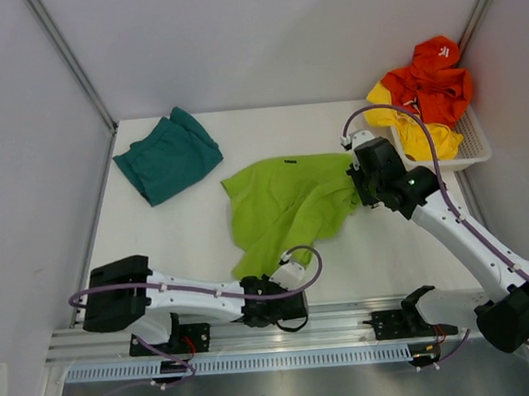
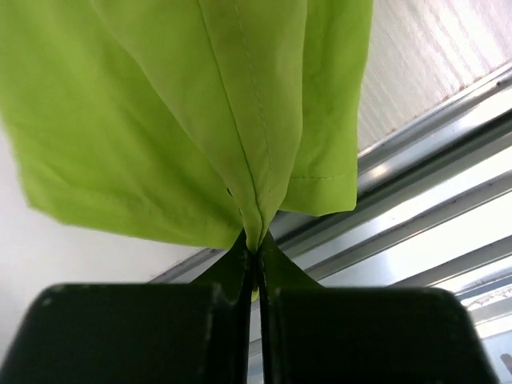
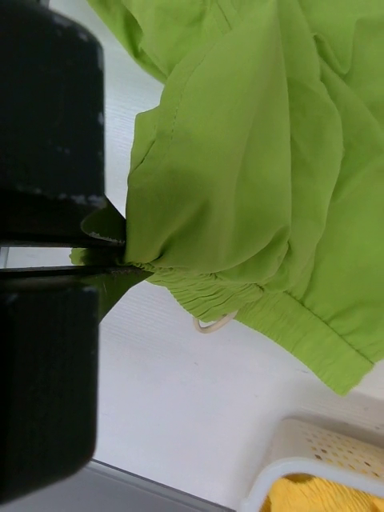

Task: Fold and stack the shorts
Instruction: Flatten the shorts out

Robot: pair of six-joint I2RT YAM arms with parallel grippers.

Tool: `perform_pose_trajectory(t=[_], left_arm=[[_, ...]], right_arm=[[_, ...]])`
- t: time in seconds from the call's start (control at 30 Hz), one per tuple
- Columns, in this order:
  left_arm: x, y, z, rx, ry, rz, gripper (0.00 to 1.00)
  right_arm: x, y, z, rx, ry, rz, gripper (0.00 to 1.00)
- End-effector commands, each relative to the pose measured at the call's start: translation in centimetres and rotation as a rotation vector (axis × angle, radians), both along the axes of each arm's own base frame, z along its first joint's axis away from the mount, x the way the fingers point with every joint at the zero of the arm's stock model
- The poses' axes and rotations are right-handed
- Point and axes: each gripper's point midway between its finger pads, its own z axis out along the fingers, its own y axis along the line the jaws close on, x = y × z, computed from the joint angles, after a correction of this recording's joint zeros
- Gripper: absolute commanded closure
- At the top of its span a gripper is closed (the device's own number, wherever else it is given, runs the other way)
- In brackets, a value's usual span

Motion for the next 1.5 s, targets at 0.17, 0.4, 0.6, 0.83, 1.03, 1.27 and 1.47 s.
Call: perform_pose_trajectory(t=[0.17,0.4,0.6,0.83,1.03,1.27,1.47], left_arm=[[8.5,1.5,25.7,-0.414,-0.298,0.031,1.0],[5.4,7.5,42.5,-0.75,-0.457,-0.188,1.0],[1.6,12.3,50.0,-1.059,-0.543,-0.312,1.0],[5.4,14.6,51.7,-0.88,-0.682,-0.133,1.0],[9.6,6.8,47.1,-0.658,-0.628,-0.135,1.0],[21.4,9.0,47.9,-0.649,-0.648,0.064,1.0],[26.9,11.8,52.8,-0.691,-0.739,0.115,1.0]], right_arm=[[1.9,5.0,14.2,0.213,-0.269,0.256,1.0],[-9.1,7.9,26.0,0.471,-0.427,0.709,1.0],[-19.5,6.5,32.6,0.663,-0.659,0.929,1.0],[-15.0,5.0,33.4,0.542,-0.626,0.723,1.0],[-4.5,5.3,27.6,0.363,-0.44,0.445,1.0],[4.3,6.8,29.4,0.322,-0.58,0.346,1.0],[10.0,7.4,35.2,0.381,-0.751,0.327,1.0]])
